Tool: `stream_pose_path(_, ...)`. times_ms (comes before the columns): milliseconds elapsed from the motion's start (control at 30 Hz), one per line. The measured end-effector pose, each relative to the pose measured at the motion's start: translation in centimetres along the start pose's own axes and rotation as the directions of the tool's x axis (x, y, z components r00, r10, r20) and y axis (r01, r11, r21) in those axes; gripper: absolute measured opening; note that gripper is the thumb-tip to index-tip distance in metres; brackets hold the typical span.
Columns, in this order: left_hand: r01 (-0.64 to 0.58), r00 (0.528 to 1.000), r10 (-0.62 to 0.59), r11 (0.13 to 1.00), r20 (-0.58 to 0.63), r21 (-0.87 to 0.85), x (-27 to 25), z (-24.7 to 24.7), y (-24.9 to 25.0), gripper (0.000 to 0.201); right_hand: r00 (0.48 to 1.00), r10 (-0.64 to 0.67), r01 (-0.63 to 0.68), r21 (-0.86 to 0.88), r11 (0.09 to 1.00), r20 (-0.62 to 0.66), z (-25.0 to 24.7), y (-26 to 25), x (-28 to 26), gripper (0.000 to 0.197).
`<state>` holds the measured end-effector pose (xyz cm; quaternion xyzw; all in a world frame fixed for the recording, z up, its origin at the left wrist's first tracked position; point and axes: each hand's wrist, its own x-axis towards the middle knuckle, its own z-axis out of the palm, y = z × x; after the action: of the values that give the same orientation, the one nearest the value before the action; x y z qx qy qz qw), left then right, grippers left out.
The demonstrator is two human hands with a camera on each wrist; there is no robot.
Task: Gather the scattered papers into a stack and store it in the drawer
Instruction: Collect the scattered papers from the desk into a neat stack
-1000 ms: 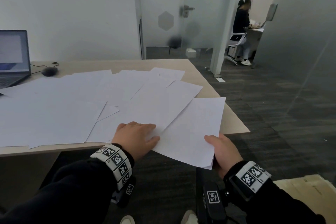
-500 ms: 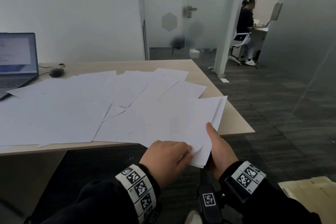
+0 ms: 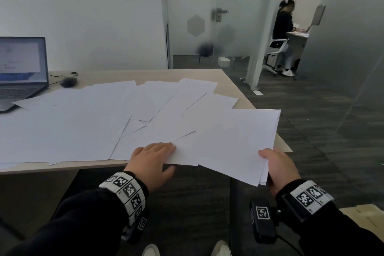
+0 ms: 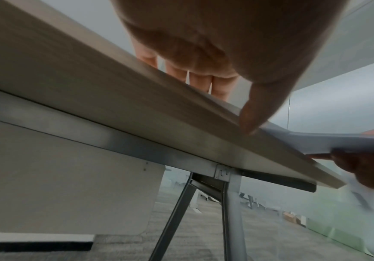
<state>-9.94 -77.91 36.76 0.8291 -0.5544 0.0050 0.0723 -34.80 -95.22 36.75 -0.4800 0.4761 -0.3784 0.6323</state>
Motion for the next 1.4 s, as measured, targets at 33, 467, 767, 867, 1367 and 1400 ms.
stream_pose_path(33,0.009,1.000,-0.009,1.000,-0.014,0.002,0.0,-0.1,-0.1,0.057,1.000,-0.004,0.004,-0.011,1.000,-0.005,-0.3,0.0,0.2,0.020)
stream_pose_path(467,0.108,0.885,-0.334,0.825,-0.325,-0.554,0.3,-1.3,-1.8,0.025,0.999,-0.001,0.000,-0.023,1.000,-0.033,-2.3,1.0,0.5,0.022)
stream_pose_path(767,-0.177,0.839,-0.098,0.881,-0.535,-0.439,-0.4,-2.5,3.0,0.018,0.999,-0.009,0.010,-0.033,0.999,0.035,-1.1,1.2,0.0,0.023)
stream_pose_path(867,-0.342,0.774,0.063,0.879,-0.629,-0.333,-0.6,-2.6,4.6,0.020,0.999,-0.011,0.013,-0.030,0.999,0.047,-1.2,1.2,0.2,0.024)
stream_pose_path(1367,-0.654,0.623,0.472,0.752,-0.623,-0.084,0.6,-1.6,8.7,0.026,0.992,-0.002,0.014,-0.094,0.996,0.126,-2.0,1.6,0.6,0.024)
stream_pose_path(1400,-0.654,0.642,0.515,0.754,-0.568,-0.056,0.6,-1.0,9.0,0.025,0.992,-0.014,0.025,-0.087,0.996,0.125,-2.0,1.6,0.7,0.023)
